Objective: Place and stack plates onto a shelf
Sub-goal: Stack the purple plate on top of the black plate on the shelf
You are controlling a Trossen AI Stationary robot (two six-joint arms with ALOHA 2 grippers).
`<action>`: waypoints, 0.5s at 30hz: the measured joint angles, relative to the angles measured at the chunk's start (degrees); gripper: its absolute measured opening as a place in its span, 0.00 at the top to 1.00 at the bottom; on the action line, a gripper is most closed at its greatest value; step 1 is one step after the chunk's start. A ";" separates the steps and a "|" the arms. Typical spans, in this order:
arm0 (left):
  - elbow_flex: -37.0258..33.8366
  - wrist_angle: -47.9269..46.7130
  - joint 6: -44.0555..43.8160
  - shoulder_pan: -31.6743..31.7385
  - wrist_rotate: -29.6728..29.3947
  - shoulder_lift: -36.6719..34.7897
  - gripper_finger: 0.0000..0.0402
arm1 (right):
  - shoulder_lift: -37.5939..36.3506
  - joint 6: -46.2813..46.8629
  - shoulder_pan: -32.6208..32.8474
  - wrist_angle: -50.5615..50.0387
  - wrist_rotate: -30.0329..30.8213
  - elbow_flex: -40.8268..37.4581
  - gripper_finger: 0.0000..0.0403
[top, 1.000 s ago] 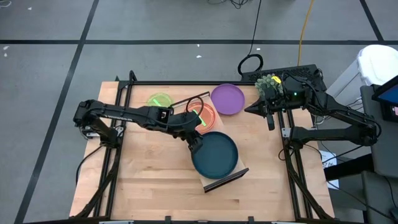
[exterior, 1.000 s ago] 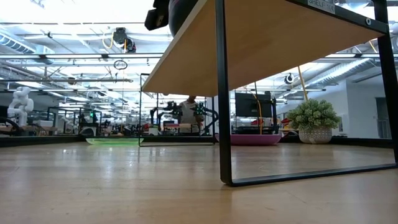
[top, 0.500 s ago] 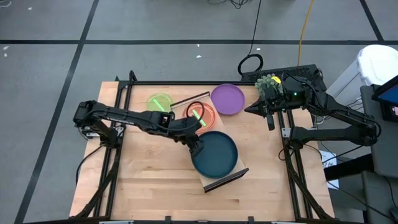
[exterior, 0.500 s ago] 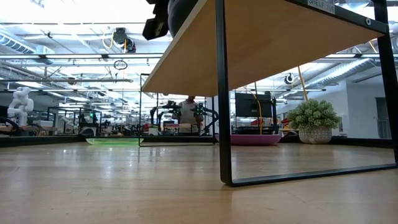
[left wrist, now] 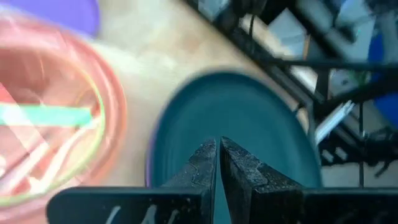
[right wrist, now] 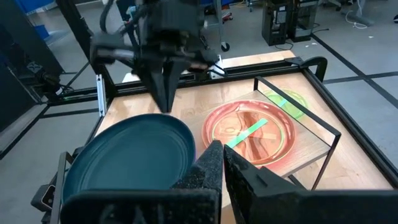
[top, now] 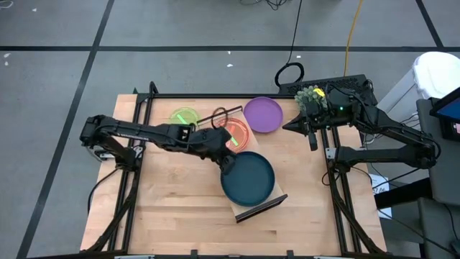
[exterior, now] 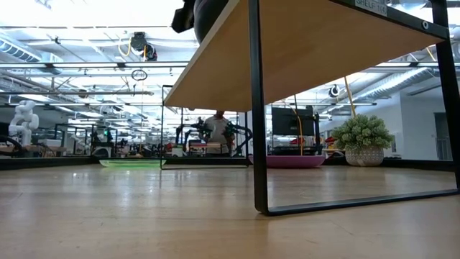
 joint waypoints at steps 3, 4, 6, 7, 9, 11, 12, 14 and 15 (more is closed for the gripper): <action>0.07 -1.30 1.14 0.81 -1.67 -2.21 0.94 | 0.01 0.00 0.00 -0.01 0.02 0.00 1.00; 0.07 -1.97 1.67 1.15 -2.00 -2.83 0.94 | -0.01 0.02 -0.02 0.02 0.01 0.00 1.00; 0.09 -2.65 2.35 1.99 -2.43 -4.19 0.94 | 0.01 0.02 0.00 0.01 0.02 0.00 1.00; 0.09 -3.82 2.66 2.36 -2.48 -4.83 0.94 | 0.01 0.03 0.00 -0.01 0.01 0.00 1.00; 0.09 -4.04 3.09 3.23 -2.53 -5.73 0.94 | -0.01 0.04 -0.02 0.02 0.02 0.00 1.00; 0.07 -5.75 3.21 4.10 -2.55 -7.22 0.94 | 0.01 0.04 0.00 -0.03 0.02 0.00 1.00; 0.04 -5.96 3.19 4.53 -2.55 -7.84 0.94 | -0.01 0.04 -0.01 0.01 0.02 0.00 1.00; 0.09 -6.15 3.29 5.52 -2.55 -9.25 0.94 | 0.01 0.04 -0.02 -0.02 0.02 0.00 1.00; 0.09 -6.69 3.70 6.11 -2.55 -9.86 0.94 | 0.01 0.04 0.01 -0.01 0.02 0.00 1.00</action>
